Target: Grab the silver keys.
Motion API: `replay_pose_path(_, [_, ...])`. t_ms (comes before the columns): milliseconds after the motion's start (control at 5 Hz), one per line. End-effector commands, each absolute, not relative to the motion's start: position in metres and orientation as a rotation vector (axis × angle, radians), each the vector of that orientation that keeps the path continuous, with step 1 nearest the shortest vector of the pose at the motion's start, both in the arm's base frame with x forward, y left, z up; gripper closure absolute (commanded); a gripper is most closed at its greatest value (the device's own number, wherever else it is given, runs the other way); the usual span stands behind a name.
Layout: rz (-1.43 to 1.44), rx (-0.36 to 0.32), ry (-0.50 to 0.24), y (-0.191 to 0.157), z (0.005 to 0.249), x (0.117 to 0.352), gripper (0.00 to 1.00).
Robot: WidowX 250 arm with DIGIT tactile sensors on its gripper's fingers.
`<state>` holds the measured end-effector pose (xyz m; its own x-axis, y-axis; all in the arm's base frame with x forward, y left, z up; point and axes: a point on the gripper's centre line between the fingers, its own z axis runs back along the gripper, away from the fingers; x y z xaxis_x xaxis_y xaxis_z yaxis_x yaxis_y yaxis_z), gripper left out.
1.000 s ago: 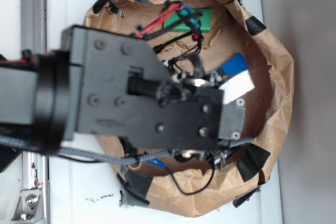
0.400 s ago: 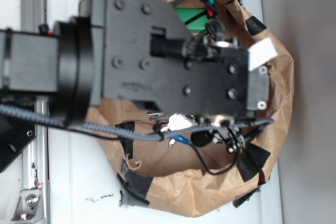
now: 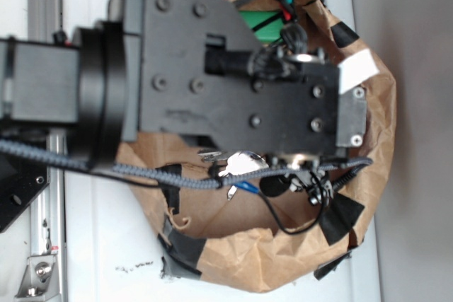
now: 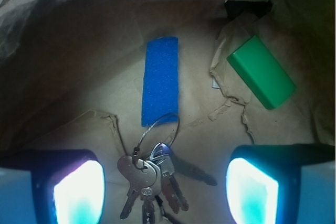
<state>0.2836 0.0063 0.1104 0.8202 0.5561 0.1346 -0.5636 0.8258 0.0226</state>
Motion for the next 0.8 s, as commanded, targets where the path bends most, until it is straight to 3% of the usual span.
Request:
replay_pose_path(0, [0.598,0.041,-0.194,0.014,0.129,0.294,0.0])
replay_pose_path(200, [0.522,0.068,-0.187,0.016,0.106,0.293,0.0])
replay_pose_path(600, [0.503,-0.008,-0.142,0.023,0.088,0.288,0.0])
